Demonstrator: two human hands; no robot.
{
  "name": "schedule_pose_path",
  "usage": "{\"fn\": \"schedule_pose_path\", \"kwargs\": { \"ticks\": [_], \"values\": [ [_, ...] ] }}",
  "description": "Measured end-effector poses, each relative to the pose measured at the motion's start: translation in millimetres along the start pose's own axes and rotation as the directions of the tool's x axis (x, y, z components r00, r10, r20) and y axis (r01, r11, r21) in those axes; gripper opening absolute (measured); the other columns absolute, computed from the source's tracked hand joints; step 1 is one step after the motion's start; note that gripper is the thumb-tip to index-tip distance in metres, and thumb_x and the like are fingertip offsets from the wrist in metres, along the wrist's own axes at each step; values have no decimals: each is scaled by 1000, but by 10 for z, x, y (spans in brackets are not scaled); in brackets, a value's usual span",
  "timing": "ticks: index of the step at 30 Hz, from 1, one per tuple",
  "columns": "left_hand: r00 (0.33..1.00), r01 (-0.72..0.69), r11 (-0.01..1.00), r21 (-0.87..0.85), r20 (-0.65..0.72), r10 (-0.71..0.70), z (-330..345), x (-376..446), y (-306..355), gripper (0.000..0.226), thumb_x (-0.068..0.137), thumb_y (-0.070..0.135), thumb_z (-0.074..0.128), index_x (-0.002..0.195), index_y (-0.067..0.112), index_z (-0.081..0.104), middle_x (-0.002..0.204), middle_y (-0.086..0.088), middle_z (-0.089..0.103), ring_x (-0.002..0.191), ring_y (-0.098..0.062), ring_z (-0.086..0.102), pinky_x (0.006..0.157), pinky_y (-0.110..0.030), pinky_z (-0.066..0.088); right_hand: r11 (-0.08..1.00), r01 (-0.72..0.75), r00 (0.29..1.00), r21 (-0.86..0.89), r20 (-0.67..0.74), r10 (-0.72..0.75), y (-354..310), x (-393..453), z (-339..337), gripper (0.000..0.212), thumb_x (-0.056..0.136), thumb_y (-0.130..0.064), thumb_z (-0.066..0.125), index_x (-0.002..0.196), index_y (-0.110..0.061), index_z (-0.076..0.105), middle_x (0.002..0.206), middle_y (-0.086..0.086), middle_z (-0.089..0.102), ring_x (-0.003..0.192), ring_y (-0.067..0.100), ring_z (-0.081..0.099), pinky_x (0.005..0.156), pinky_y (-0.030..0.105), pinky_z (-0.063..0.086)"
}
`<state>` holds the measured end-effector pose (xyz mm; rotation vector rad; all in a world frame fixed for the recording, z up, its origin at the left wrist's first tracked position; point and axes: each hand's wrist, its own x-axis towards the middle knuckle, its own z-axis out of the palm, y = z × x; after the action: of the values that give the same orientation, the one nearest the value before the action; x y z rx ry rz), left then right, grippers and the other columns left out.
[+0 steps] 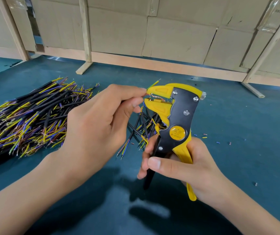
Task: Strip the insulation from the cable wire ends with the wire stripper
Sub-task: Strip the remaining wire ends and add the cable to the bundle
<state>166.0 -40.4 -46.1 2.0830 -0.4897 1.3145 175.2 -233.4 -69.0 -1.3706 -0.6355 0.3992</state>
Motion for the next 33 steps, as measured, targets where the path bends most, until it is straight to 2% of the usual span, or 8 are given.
{"fn": "schedule_pose_path", "kwargs": {
  "ticks": [3, 9, 14, 19, 24, 26, 31, 33],
  "values": [
    [999, 34, 997, -63, 1, -34, 2, 9, 19, 22, 100, 10, 63, 117, 22, 57, 95, 7, 73, 89, 2, 68, 78, -4, 43, 1000, -2, 1000, 9, 7, 2, 4, -1, -6, 19, 80, -11, 75, 95, -4, 67, 87, 19, 65, 74, 37, 70, 74, 44, 58],
    [999, 9, 1000, -29, 52, -8, -31, 50, 13, 18, 99, 10, 64, 114, 16, 55, 91, 17, 68, 92, 12, 62, 75, 3, 35, 1000, 7, 999, 25, 32, -8, 11, -4, -13, 20, 80, -12, 74, 95, -2, 66, 85, 21, 64, 75, 39, 69, 77, 48, 57],
    [996, -7, 1000, -8, 89, 8, -57, 69, 6, 21, 97, 9, 67, 112, 16, 53, 90, 22, 65, 97, 21, 57, 77, 5, 34, 1000, 1, 999, 3, 45, -1, -14, -3, -16, 18, 81, -11, 73, 93, 0, 64, 81, 19, 66, 73, 37, 69, 73, 42, 56],
    [993, -3, 1000, -15, 116, 4, -104, 88, -13, 20, 98, 15, 67, 111, 20, 52, 87, 25, 70, 88, 5, 66, 70, 2, 36, 999, 0, 1000, -53, 28, 2, -8, -6, -5, 8, 83, 1, 70, 87, -4, 66, 76, 19, 63, 70, 34, 68, 70, 35, 55],
    [984, -39, 999, -9, 176, 40, -140, 100, -69, 22, 94, 9, 71, 109, 15, 57, 94, 35, 67, 96, 30, 51, 74, 6, 32, 993, -11, 999, -117, 35, 15, -23, -14, -20, 9, 82, 1, 71, 86, 1, 62, 75, 29, 63, 68, 31, 69, 69, 31, 54],
    [983, -46, 999, -15, 177, 48, -138, 83, -82, 20, 93, 9, 72, 108, 13, 58, 94, 40, 63, 95, 32, 50, 75, 6, 32, 990, 1, 999, -142, 39, 5, -24, -12, -19, 9, 83, 0, 69, 83, 3, 60, 72, 28, 64, 67, 29, 68, 69, 29, 53],
    [988, -66, 998, 23, 141, 62, -130, 99, -61, 17, 96, 12, 70, 107, 15, 57, 123, 24, 55, 91, 8, 59, 75, 3, 35, 985, 9, 1000, -175, 22, -5, -11, -12, -8, 14, 83, -3, 68, 76, 4, 58, 67, 24, 66, 64, 24, 66, 68, 25, 50],
    [988, -67, 997, 44, 142, 60, -125, 104, -43, 16, 97, 13, 68, 105, 18, 56, 123, 19, 57, 82, -3, 62, 71, 0, 37, 984, 9, 1000, -180, 14, -6, -2, -18, -3, 17, 84, -4, 69, 76, 6, 57, 66, 24, 66, 63, 23, 65, 67, 25, 49]
  ]
}}
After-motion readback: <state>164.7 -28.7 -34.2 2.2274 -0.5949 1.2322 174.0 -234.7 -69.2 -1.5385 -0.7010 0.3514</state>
